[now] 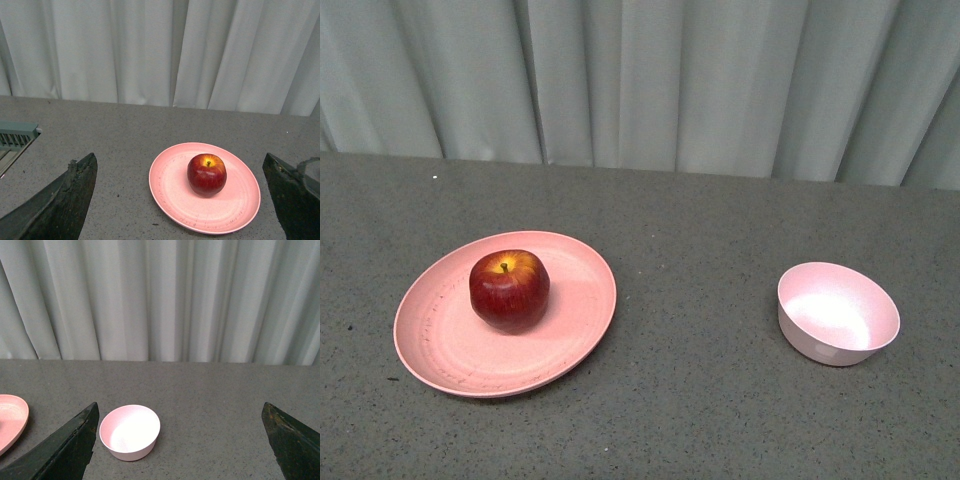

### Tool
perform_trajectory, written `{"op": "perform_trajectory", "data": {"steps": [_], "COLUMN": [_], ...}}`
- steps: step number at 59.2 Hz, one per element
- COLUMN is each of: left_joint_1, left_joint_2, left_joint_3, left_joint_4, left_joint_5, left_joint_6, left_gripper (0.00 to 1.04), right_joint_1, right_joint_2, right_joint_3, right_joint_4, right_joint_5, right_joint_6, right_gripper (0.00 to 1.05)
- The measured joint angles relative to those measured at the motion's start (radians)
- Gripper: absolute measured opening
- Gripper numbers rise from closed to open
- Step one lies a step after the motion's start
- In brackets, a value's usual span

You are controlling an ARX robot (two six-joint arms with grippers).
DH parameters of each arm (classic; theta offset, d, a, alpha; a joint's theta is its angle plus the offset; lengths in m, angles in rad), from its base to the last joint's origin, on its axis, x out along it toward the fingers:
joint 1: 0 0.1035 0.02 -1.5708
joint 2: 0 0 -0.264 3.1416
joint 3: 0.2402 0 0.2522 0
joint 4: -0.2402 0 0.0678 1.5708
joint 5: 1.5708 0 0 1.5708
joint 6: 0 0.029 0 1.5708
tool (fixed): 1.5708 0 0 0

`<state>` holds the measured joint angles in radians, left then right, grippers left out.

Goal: Move apple from plate to bowl

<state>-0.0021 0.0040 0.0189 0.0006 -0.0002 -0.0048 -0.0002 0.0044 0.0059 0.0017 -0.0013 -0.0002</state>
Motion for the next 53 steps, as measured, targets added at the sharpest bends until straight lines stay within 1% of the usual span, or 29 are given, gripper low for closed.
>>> {"op": "perform_trajectory", "data": {"steps": [53], "left_joint_1": [0.000], "left_joint_2": [0.000], "left_joint_3": [0.000], "left_joint_4": [0.000], "left_joint_5": [0.000], "left_joint_6": [0.000], "left_gripper": [0.98], "right_joint_1": [0.000], "right_joint_2": [0.000], "right_joint_3": [0.000], "right_joint_4": [0.000], "right_joint_5": [0.000], "right_joint_6": [0.000], "right_gripper": [0.95]}}
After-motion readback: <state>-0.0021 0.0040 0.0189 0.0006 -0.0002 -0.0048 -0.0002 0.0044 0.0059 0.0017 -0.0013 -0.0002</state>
